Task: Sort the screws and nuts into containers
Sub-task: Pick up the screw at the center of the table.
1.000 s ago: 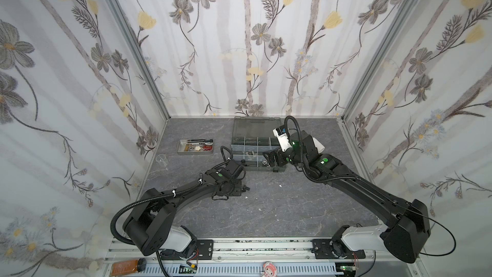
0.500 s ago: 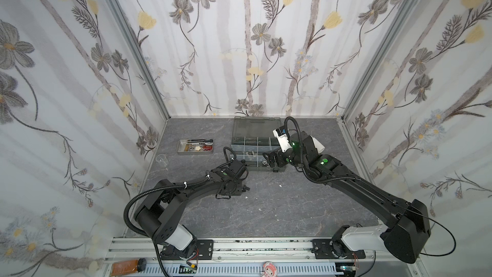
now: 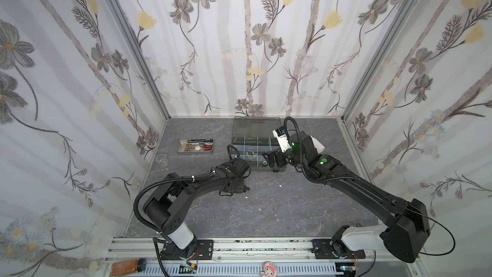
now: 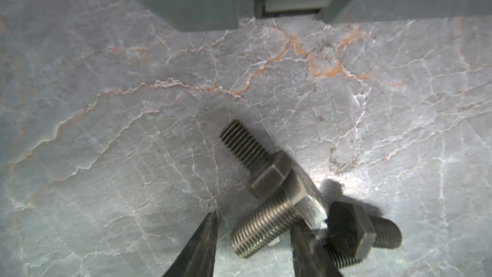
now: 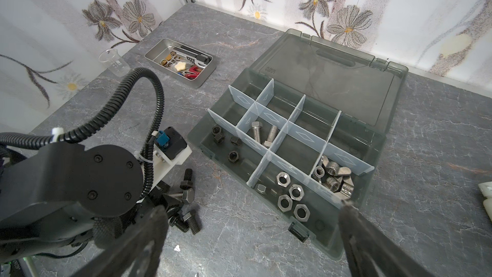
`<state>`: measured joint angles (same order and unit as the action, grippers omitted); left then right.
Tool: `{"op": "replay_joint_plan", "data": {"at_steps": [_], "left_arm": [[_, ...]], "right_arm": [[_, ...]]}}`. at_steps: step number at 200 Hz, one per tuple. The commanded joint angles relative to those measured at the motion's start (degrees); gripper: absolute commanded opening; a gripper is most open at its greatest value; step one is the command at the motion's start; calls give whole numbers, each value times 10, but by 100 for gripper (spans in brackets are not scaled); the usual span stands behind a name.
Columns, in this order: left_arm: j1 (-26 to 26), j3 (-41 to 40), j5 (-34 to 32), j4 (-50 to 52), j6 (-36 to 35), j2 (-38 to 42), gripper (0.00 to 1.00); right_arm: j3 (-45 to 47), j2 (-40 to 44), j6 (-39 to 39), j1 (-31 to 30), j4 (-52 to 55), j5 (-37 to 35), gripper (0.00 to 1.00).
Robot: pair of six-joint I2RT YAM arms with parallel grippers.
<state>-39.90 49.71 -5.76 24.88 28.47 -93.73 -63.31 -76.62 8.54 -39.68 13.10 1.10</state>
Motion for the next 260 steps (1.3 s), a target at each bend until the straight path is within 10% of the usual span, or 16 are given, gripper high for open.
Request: {"op": "replay_joint_plan", "data": {"at_steps": [1,127,260], "left_arm": [[1,7,-8,-7,-5,-7,44],[-4,26,15,-12,-1,-24,27],[-8,78,12,-3,-3,-65,38]], "right_arm": [[0,-4,3,1,-20,-4,100],[1,-6,2,2,-20,-4,100],[1,-7,1,2,-21,-3,100]]}}
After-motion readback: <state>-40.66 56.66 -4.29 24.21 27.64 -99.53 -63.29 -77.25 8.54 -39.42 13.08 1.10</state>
